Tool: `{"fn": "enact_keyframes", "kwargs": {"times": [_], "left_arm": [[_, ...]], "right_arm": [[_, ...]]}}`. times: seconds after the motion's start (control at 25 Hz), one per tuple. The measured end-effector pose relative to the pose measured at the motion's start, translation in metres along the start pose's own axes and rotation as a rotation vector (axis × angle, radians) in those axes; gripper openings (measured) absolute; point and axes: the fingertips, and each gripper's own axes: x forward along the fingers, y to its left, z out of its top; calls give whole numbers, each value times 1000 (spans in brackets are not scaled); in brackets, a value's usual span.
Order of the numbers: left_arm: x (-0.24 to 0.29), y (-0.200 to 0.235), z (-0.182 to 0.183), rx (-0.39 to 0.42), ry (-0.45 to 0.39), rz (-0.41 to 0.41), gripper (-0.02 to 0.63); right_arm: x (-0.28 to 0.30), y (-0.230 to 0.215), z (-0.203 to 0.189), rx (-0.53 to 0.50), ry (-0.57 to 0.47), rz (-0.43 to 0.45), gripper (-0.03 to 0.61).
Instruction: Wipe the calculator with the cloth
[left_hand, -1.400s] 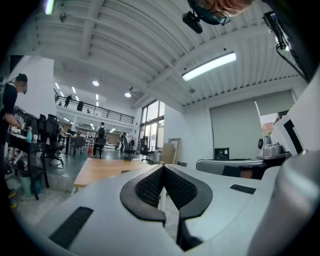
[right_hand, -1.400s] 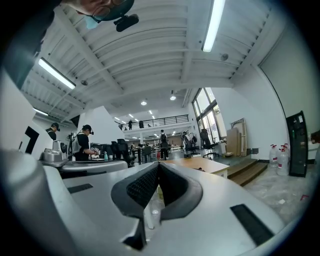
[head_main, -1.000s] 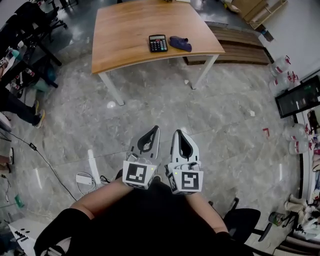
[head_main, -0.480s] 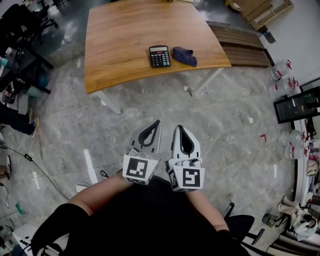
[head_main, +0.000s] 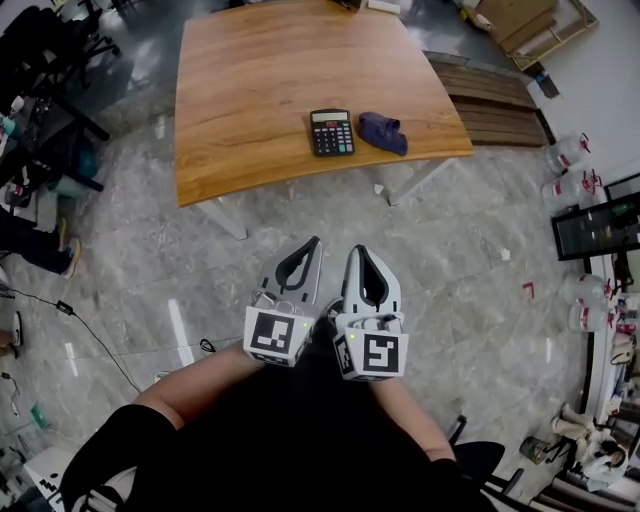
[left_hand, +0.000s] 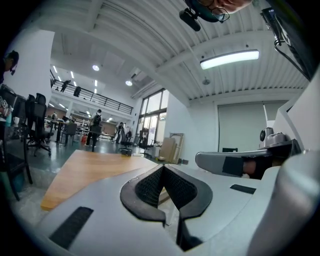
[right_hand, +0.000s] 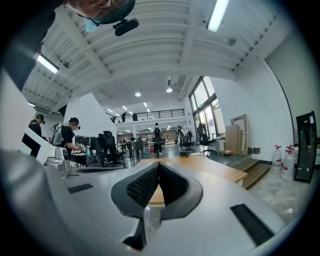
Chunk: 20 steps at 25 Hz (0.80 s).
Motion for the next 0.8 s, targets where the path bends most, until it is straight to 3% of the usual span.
{"fn": "enact_keyframes", "kwargs": {"times": [0.4, 0.8], "left_arm": [[58, 41, -5, 5, 21, 60, 6], [190, 83, 0, 42, 46, 125, 6]], "right_arm": [[73, -21, -12, 21, 18, 45, 15], [202, -95, -10, 56, 36, 116, 15]]}}
